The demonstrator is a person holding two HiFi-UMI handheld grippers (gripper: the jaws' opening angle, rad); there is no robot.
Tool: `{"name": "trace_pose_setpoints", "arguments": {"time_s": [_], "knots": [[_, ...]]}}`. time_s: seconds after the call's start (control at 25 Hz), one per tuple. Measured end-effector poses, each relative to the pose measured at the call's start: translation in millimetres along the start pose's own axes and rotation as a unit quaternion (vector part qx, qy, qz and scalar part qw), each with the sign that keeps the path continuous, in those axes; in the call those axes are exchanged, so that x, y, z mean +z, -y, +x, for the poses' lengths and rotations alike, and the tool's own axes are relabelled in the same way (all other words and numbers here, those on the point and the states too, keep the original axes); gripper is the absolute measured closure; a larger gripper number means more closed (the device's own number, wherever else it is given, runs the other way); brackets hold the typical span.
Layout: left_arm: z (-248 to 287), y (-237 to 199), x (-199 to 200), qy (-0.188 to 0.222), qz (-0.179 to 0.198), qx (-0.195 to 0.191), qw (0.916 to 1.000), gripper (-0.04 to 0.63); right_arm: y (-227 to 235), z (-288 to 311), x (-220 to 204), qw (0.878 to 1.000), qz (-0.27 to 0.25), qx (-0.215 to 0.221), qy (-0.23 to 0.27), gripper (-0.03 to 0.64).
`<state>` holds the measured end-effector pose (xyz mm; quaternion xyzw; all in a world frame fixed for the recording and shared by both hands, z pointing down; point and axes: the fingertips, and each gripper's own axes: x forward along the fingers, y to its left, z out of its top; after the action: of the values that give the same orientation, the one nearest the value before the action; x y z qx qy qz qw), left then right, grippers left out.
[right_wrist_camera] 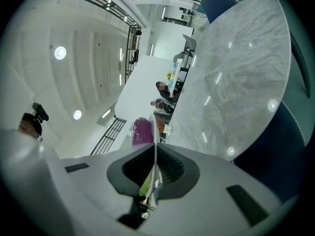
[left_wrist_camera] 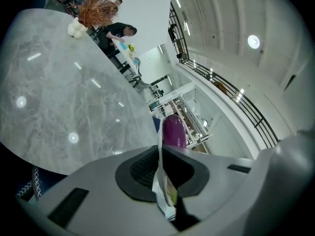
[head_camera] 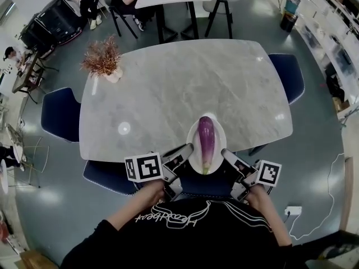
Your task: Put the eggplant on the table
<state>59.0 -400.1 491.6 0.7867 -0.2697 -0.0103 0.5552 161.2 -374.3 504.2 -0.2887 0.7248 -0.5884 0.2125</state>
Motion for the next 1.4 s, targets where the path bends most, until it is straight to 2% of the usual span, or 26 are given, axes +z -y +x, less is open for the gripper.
{"name": "trace_pose_setpoints", "arguments": {"time_s": [0.28,0.48,0.8,0.92,1.16,1.32,1.4], "knots": [[12.7,-2.5,8.5,0.010,0.006,0.007,0.9999,0.566,5.7,5.4,15.1,1.000,-0.011,0.012,0.005,0.598],[38.1,-11.5,32.9,0.013,0.001,0.013,0.9998,0.566,16.1,19.4,44.6,1.000,-0.010,0.005,0.005,0.598],[58.5,-40.4,57.0,0.021,-0.001,0.042,0.9989,0.568,38.3,47.1,68.2,1.000,-0.019,-0.016,-0.007,0.598],[62.8,-54.4,65.2,0.023,0.001,0.055,0.9982,0.567,49.8,59.0,72.2,0.999,-0.019,-0.026,-0.015,0.598],[70.8,-84.5,71.8,0.020,-0.001,0.081,0.9965,0.566,74.9,79.7,75.0,0.996,-0.052,-0.057,-0.047,0.598],[76.4,-106.5,73.0,0.017,-0.002,0.096,0.9952,0.566,105.8,81.5,77.2,0.990,-0.061,-0.115,-0.061,0.598],[81.3,-119.4,75.2,0.016,-0.003,0.103,0.9946,0.566,113.6,92.2,78.2,0.991,-0.052,-0.104,-0.062,0.598]]}}
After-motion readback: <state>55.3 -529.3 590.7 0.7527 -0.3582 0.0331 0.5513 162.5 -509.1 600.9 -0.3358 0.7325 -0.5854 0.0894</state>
